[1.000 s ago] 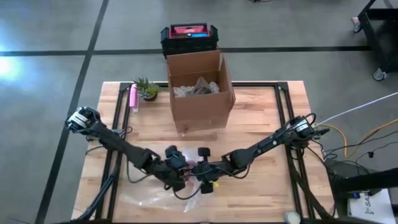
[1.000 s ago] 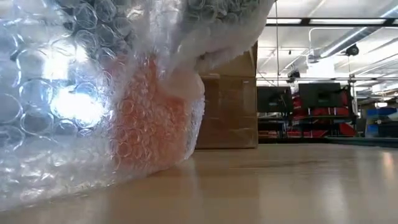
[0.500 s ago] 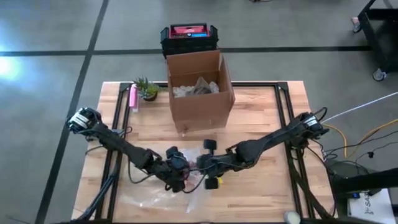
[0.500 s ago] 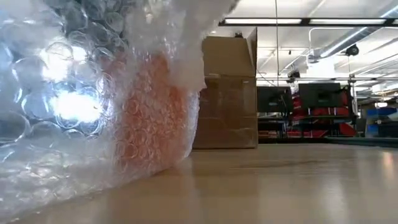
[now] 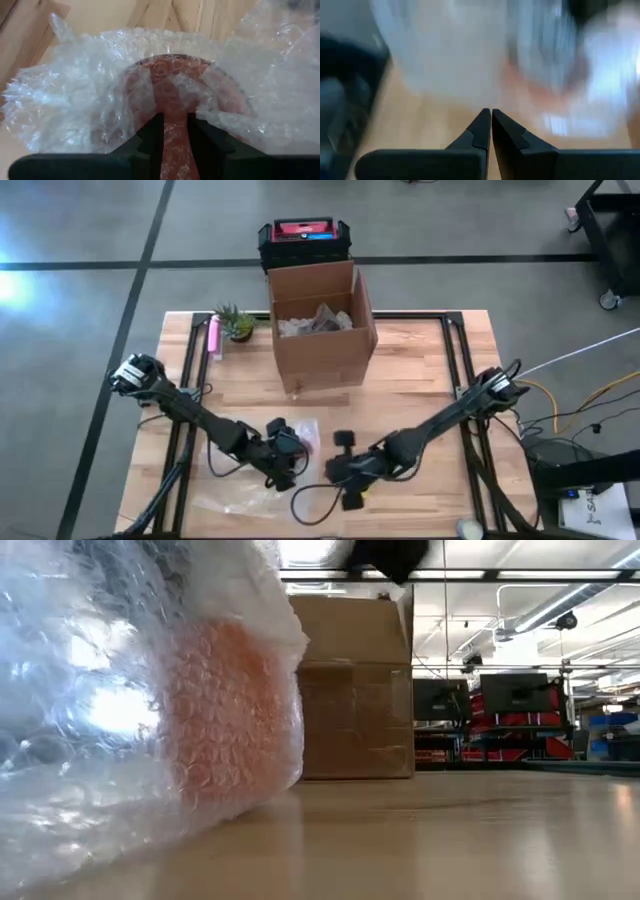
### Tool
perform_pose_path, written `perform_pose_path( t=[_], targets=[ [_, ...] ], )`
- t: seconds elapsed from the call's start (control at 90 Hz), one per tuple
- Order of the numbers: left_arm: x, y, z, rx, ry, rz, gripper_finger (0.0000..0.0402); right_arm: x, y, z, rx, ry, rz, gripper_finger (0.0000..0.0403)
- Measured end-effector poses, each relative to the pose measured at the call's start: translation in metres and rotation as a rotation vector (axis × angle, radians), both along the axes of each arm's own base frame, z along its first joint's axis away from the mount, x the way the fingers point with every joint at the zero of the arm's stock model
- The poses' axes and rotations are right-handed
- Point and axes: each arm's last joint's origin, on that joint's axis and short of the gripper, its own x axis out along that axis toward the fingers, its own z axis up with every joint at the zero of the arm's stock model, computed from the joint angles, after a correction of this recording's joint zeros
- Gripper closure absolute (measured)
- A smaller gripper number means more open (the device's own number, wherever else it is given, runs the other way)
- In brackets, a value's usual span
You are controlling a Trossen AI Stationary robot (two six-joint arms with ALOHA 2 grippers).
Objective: Wrap mug
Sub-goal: Wrap the orange mug with transparent bubble wrap
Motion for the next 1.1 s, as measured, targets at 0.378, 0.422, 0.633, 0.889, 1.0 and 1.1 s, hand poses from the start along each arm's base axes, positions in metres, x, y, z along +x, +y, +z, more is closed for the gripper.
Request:
perform_pose_path(
  t=[0.378, 0.422, 0.633, 0.889, 1.0, 1.1],
  targets=[
    [0.002, -0.001, 0.003, -0.017, -0.035, 0.002, 0.0327, 0.029, -0.037, 0.001, -0.001, -0.118, -0.081, 0.0403],
    [0.002, -0.001, 0.003, -0.018, -0.036, 0.000, 0.0327, 0.031, -0.039, -0.006, -0.004, -0.090, -0.084, 0.0403],
    [-0.005, 0.000, 0.013, -0.045, -0.022, -0.030, 0.0327, 0.041, -0.038, -0.047, 0.014, 0.004, -0.070, 0.0403],
    [-0.018, 0.000, 0.045, -0.058, -0.020, -0.019, 0.0327, 0.041, -0.039, -0.053, 0.008, 0.030, -0.065, 0.0403],
    [-0.022, -0.001, 0.069, -0.095, -0.080, -0.025, 0.0327, 0.042, -0.041, -0.052, 0.009, 0.027, -0.068, 0.0403],
    [-0.025, -0.005, 0.086, -0.118, -0.150, -0.026, 0.0327, 0.042, -0.042, -0.053, 0.009, 0.032, -0.068, 0.0403]
  ],
)
